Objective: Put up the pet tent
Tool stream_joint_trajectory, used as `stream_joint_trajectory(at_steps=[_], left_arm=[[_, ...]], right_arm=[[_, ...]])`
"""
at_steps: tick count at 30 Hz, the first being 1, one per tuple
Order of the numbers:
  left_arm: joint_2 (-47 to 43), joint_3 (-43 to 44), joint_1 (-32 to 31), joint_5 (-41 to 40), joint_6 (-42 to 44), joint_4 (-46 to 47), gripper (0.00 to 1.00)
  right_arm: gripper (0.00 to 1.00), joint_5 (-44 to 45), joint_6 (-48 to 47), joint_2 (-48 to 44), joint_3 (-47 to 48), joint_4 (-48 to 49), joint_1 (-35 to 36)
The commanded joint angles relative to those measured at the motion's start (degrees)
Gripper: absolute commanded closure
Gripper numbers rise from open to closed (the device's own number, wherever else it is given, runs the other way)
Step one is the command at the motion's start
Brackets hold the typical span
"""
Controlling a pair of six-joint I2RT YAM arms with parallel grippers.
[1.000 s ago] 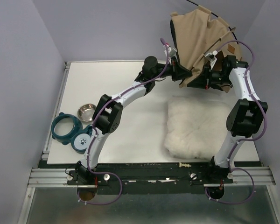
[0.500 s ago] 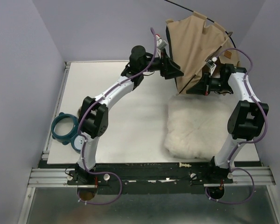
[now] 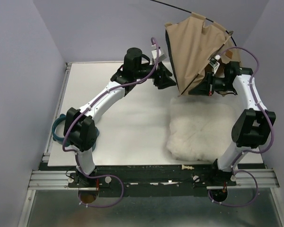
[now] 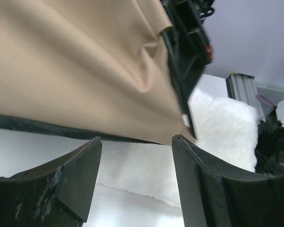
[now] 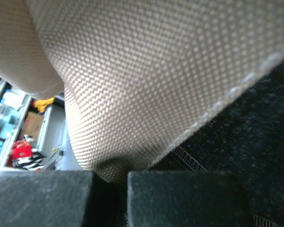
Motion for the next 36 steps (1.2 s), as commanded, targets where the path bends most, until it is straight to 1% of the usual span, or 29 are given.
stream_joint_trajectory(at_steps=[1,2,3,4,6,7,9,10,12,13,14,15,16,17,18,20,21,22,23,24,25,26,27,28,30,33,34,35,36], left_arm=[[-2.4,3.6,-0.2,-6.8,7.2,-11.6,0.21],[-2.6,4.2,-0.2,-7.7,6.8,-13.0,0.15],[-2.3,5.7,-0.2,-7.8,7.1,-15.4,0.11],[-2.0,7.3,-0.2,-7.5,7.4,-17.8,0.01],[-1.1,10.9,0.4,-6.8,5.9,-20.8,0.01],[-0.6,12.2,0.7,-5.5,3.1,-21.5,0.01],[0.6,15.3,2.2,-4.1,-5.6,-22.0,0.01],[1.2,16.9,3.3,-1.5,-10.3,-21.5,0.01],[1.8,15.3,6.7,8.6,-27.9,-11.1,0.01],[2.1,11.9,7.7,12.4,-38.0,-0.2,0.01],[2.8,8.6,8.3,16.4,-51.6,15.9,0.01],[3.2,8.4,8.1,19.0,-55.6,25.3,0.01],[2.5,9.4,7.1,20.8,-49.2,21.0,0.01],[1.5,10.4,6.3,21.1,-39.2,13.0,0.01],[-0.6,10.6,5.6,18.5,-30.9,2.4,0.01],[-3.5,10.7,3.5,11.7,-18.3,-11.1,0.01],[-3.7,12.6,1.9,9.1,-11.2,-18.4,0.01],[-3.7,15.4,-0.2,0.8,-2.6,-27.2,0.01],[-3.4,18.5,-2.8,-10.5,3.5,-38.3,0.01],[-3.2,20.6,-6.0,-21.6,11.6,-43.4,0.01],[-4.0,19.8,-8.4,-31.0,15.4,-43.4,0.01],[-6.0,15.9,-9.4,-37.2,14.2,-38.5,0.01],[-7.7,13.7,-9.3,-41.8,9.5,-35.6,0.01],[-8.9,12.7,-7.9,-40.6,6.5,-34.5,0.01],[-11.7,10.1,-4.0,-31.8,0.4,-30.0,0.01],[-15.9,3.7,2.6,-13.2,-10.5,-18.1,0.01],[-16.3,3.5,2.7,-8.9,-10.6,-17.8,0.01],[-15.6,6.1,1.1,-8.6,-6.7,-23.5,0.01],[-14.2,9.9,-1.5,-9.0,-0.3,-31.4,0.01]], right_arm=[[0.99,4.1,37.9,-12.1,-8.6,25.4,0.9],[0.99,11.4,52.4,-16.6,-14.8,38.2,0.4],[0.99,13.3,60.3,-20.6,-19.0,49.7,0.3],[0.99,14.8,62.0,-21.6,-19.2,50.6,0.3],[0.99,13.6,64.1,-20.3,-17.7,49.4,0.5],[0.99,13.2,63.4,-19.8,-17.2,48.2,0.5],[0.99,15.0,59.7,-20.3,-17.0,45.2,0.4],[0.99,15.3,59.4,-20.7,-17.5,45.0,0.4],[0.99,13.4,58.5,-21.4,-18.1,43.9,0.5],[0.99,12.4,58.1,-21.9,-18.4,43.5,0.4],[0.99,12.0,58.2,-22.4,-19.1,43.6,0.5],[0.99,11.3,58.3,-22.8,-19.6,43.7,0.5],[0.99,10.5,58.5,-23.2,-19.9,43.8,0.5],[0.99,10.1,59.2,-23.5,-19.9,44.0,0.5],[0.99,10.0,60.0,-23.8,-20.0,44.4,0.5],[0.99,9.5,61.1,-24.4,-19.9,46.0,0.5],[0.99,9.8,61.0,-24.6,-19.6,45.9,0.5],[0.99,9.8,60.6,-24.6,-19.4,45.7,0.5],[0.99,9.8,59.7,-24.6,-19.0,44.9,0.5],[0.99,10.2,58.2,-24.7,-18.5,42.7,0.5],[0.99,10.5,56.2,-24.8,-18.0,40.6,0.4],[0.99,10.8,54.6,-25.0,-17.7,38.5,0.5],[0.99,11.2,53.3,-25.3,-17.8,37.2,0.5],[0.99,11.6,52.4,-25.6,-18.1,36.5,0.5],[0.99,12.5,51.6,-26.2,-18.8,35.5,0.5],[0.99,13.2,51.4,-27.1,-19.7,35.1,0.4],[0.99,13.4,51.4,-27.4,-19.8,35.1,0.6],[0.99,13.3,51.5,-27.5,-19.9,35.2,0.5],[0.99,13.1,51.5,-27.7,-20.1,35.1,0.6]])
